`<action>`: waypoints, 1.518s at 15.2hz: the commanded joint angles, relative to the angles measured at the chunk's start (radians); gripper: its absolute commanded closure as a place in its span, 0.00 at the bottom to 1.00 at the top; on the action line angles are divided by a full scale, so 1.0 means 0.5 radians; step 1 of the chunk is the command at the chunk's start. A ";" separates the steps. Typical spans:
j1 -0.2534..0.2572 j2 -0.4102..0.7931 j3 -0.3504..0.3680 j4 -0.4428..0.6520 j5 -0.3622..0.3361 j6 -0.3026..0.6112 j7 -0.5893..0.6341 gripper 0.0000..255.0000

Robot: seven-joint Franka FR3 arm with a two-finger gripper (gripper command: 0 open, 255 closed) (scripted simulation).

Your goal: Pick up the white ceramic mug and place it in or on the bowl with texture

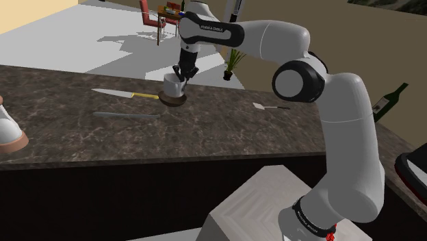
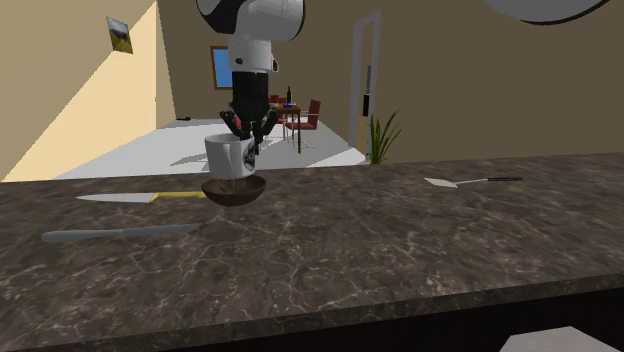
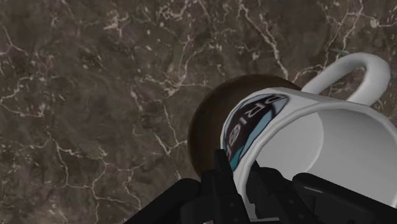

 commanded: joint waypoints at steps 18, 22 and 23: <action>-0.001 -0.016 0.000 -0.095 0.001 0.080 -0.004 0.00; -0.006 -0.006 -0.001 0.109 0.000 -0.114 -0.001 0.00; -0.006 -0.007 -0.001 0.107 0.000 -0.113 -0.001 0.00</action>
